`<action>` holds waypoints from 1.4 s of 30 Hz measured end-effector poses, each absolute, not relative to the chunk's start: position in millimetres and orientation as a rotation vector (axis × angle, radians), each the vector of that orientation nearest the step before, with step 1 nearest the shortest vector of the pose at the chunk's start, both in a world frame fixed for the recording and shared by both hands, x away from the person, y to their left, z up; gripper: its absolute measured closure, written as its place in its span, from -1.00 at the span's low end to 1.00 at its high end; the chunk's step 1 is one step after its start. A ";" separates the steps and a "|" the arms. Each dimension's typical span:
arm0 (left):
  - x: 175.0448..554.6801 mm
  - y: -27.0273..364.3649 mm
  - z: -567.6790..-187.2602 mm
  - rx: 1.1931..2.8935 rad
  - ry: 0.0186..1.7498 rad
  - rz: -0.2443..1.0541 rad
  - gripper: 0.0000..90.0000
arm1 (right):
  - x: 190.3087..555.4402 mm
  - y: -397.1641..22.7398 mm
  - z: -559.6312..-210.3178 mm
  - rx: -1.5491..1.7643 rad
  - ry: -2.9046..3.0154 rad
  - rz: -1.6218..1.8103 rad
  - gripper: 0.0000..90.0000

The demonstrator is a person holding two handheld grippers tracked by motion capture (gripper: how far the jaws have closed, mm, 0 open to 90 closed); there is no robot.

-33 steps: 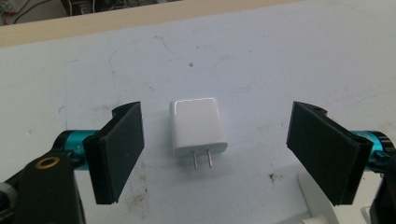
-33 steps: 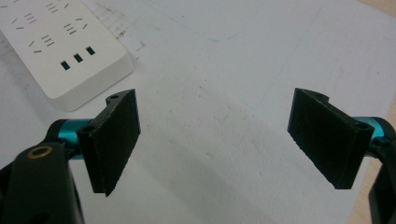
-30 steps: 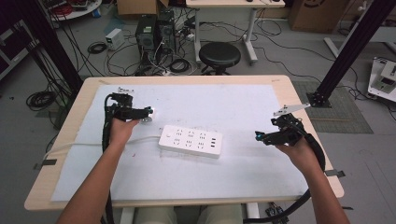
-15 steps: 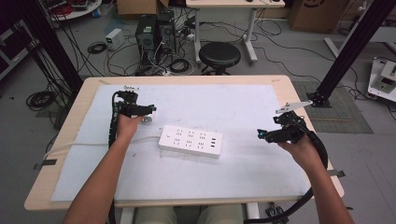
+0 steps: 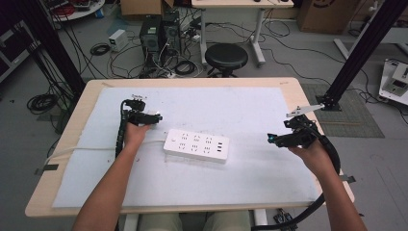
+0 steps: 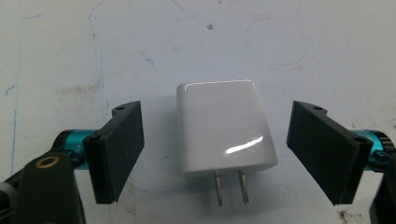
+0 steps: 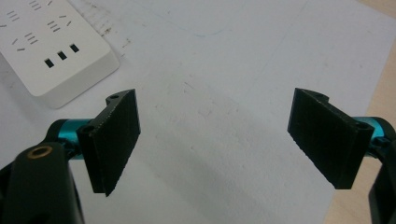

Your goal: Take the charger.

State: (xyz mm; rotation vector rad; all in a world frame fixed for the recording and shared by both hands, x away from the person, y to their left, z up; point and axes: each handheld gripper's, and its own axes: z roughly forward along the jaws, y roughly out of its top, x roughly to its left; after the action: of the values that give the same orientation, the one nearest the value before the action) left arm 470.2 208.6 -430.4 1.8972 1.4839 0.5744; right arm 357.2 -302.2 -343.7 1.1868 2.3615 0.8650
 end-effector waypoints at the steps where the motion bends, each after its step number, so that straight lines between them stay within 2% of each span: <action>1: 470.9 208.2 -432.0 1.904 1.486 0.573 -0.58 | 357.4 -302.5 -344.3 1.185 2.360 0.868 -0.62; 8: 474.1 209.1 -440.0 1.929 1.512 0.554 -0.58 | 357.7 -304.0 -347.3 1.194 2.363 0.868 -0.62; 10: 474.5 208.6 -441.3 1.933 1.510 0.552 -0.49 | 358.0 -304.7 -347.8 1.197 2.360 0.870 -0.62; 17: 474.0 208.8 -441.9 1.949 1.504 0.559 -0.40 | 357.8 -305.1 -348.3 1.199 2.358 0.873 -0.62; 18: 473.4 208.7 -441.5 1.949 1.502 0.561 -0.37 | 357.8 -305.1 -348.3 1.198 2.358 0.872 -0.62; 21: 471.0 207.1 -439.9 1.961 1.475 0.562 -0.07 | 357.9 -305.2 -348.4 1.196 2.359 0.872 -0.62; 30: 465.7 209.4 -436.3 1.925 1.457 0.564 -0.06 | 357.2 -305.2 -348.0 1.206 2.357 0.873 -0.62; 42: 442.8 208.3 -399.9 1.862 1.301 0.561 -0.05 | 353.8 -302.3 -349.0 1.191 2.365 0.884 -0.62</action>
State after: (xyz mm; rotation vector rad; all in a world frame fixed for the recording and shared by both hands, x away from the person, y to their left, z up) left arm 442.8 208.3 -399.9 1.8621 1.3011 0.5613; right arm 353.8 -302.3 -349.0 1.1909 2.3651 0.8839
